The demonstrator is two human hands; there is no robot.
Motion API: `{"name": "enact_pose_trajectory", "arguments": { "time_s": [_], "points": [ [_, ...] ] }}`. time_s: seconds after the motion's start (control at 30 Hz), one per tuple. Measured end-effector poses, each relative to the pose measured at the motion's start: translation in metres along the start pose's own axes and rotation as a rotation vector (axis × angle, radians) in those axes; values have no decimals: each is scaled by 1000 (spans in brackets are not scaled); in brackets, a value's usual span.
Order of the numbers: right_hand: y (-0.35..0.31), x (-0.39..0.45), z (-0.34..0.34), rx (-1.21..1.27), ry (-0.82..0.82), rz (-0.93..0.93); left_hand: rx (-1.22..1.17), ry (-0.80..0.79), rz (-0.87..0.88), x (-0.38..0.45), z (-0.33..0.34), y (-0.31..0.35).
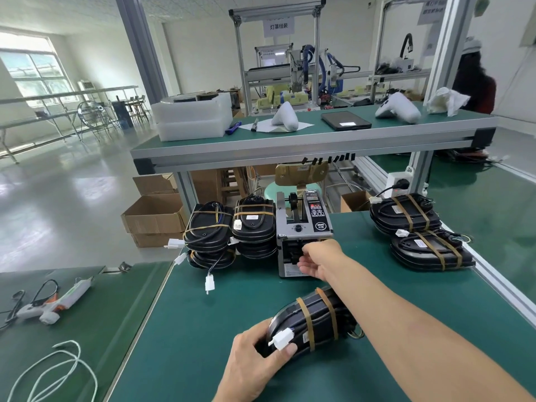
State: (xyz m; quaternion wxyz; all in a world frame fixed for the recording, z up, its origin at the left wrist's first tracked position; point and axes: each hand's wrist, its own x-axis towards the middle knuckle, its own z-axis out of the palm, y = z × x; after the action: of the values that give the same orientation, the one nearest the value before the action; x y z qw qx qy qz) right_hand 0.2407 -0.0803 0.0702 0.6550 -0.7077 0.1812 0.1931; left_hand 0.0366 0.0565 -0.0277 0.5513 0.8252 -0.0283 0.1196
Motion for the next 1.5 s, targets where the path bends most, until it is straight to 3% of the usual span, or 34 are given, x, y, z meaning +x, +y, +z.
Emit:
{"name": "enact_pose_trajectory", "arguments": {
  "time_s": [0.47,0.57,0.7,0.83,1.5],
  "points": [
    [4,-5,-1,56,30,-18,14,5,5,-1,0,2],
    [2,-30,-7,-162,-27,-219,8,9,-1,0,1,1],
    [19,-89,-26,-703,-136,-627,-22,20,-13,-1,1,-1],
    [48,-122,-37,-887,-122,-762,-17,15,-31,-1,2,-3],
    [73,-121,-33,-804,-63,-880,17,27,-53,-1,2,0]
  ]
}}
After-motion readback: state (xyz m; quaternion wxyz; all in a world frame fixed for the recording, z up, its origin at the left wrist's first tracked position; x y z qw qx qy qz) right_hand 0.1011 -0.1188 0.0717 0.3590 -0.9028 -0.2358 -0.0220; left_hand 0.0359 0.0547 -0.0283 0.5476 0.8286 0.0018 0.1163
